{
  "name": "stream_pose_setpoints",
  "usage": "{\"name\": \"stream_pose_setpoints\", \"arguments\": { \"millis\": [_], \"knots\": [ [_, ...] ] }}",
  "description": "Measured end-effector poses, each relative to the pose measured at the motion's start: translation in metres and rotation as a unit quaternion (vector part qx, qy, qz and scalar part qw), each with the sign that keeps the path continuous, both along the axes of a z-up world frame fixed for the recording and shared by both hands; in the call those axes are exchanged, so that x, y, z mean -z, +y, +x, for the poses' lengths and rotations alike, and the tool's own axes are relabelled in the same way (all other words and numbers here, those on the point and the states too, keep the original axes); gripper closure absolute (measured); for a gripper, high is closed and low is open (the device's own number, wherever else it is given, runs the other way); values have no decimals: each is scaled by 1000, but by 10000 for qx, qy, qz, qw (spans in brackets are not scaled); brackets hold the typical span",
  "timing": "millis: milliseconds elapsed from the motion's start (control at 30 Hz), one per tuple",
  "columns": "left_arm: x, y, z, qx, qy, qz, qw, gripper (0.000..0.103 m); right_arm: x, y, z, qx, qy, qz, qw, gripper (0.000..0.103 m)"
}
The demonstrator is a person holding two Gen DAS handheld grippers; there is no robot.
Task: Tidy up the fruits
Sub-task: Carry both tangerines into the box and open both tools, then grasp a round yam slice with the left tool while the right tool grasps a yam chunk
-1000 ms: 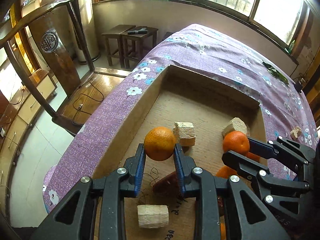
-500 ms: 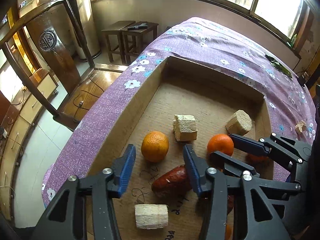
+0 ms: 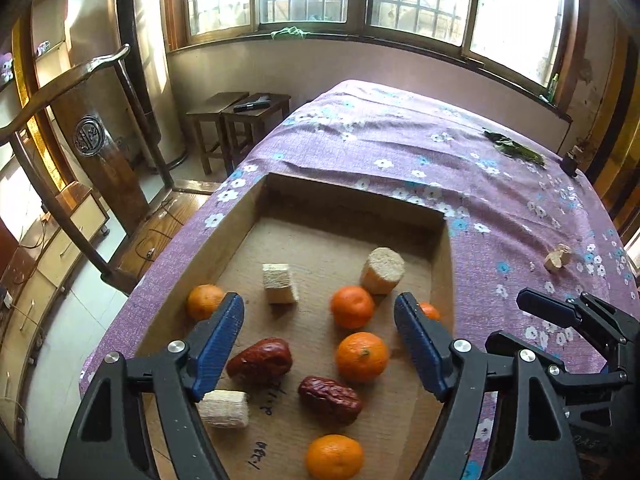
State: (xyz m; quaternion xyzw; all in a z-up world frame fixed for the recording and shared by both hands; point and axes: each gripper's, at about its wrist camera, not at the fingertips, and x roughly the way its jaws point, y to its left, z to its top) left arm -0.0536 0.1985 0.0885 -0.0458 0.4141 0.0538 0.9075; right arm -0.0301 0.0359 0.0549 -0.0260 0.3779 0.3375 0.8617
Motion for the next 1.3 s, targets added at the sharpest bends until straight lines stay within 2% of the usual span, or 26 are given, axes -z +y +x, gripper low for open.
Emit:
{"name": "stream_pose_setpoints", "arguments": {
  "millis": [100,300,567,767,933,1067,1133,1200,1300],
  "knots": [
    [-1,-24,2,147,-33,-82,9999,20,-1,-33,-5,331,17,-26,9994,39],
    [2,-78,9,579,37,-206,9981,20,4,-101,-10,1039,14,-289,9942,38],
    [13,-140,21,1061,233,-278,9937,20,17,-180,-3,1843,182,-323,9822,38],
    [23,-178,37,1368,434,-244,9893,20,24,-204,24,2102,295,-363,9765,38],
    [27,-195,47,1444,502,-147,9881,20,27,-209,60,2153,369,-330,9753,38],
    [31,-206,56,1456,570,-66,9877,20,31,-211,92,2254,482,-66,9730,38],
    [33,-210,60,1466,589,-17,9874,20,34,-213,104,2316,504,-152,9714,38],
    [35,-214,64,1476,613,-10,9871,20,35,-220,108,2444,448,-390,9679,38],
    [37,-220,69,1478,621,-29,9871,20,28,-245,100,2738,435,-198,9606,38]
  ]
}}
